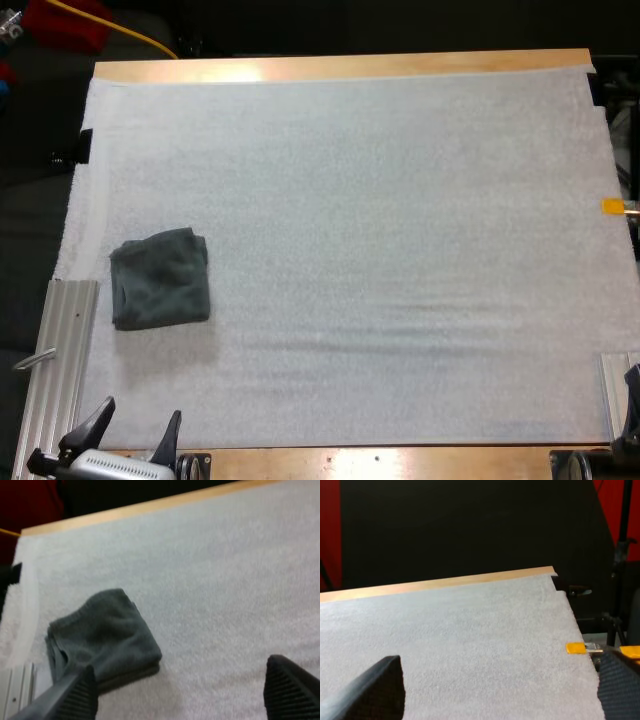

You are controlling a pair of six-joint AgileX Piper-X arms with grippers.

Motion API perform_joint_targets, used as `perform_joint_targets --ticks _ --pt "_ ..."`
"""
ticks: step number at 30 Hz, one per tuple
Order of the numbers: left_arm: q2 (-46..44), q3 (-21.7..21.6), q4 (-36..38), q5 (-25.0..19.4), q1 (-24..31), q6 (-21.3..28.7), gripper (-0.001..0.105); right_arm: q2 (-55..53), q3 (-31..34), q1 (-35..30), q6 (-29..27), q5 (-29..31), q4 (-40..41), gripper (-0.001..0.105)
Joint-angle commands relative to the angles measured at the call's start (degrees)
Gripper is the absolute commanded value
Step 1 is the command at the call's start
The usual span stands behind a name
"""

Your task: Pick towel from pile, fold and stack

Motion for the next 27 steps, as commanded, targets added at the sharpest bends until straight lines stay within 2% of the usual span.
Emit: perform_joint_targets --ticks 1,7,16,21,27 --pt "-7.99 0.97 -1.48 -0.55 -0.22 0.15 0.066 -2.31 0.79 -0.23 -0.08 0.12 -2.01 0.077" --pt "-7.88 6.6 -8.33 -0.55 -0.22 0.15 0.066 -2.19 6.19 -0.23 -0.08 0.12 -6.74 0.077" --pt "-7.76 17.02 -22.82 -0.55 -0.22 0.15 0.071 -2.19 14.27 -0.23 -0.08 0.12 -7.61 0.077" --pt "-7.74 20.69 -24.58 -0.55 -0.22 0.15 0.071 -2.1 16.93 -0.23 -0.08 0.99 -8.03 0.077" --pt "-7.74 22.39 -25.04 -0.55 -0.22 0.15 0.071 -2.1 18.92 -0.23 -0.08 2.78 -8.04 0.077"
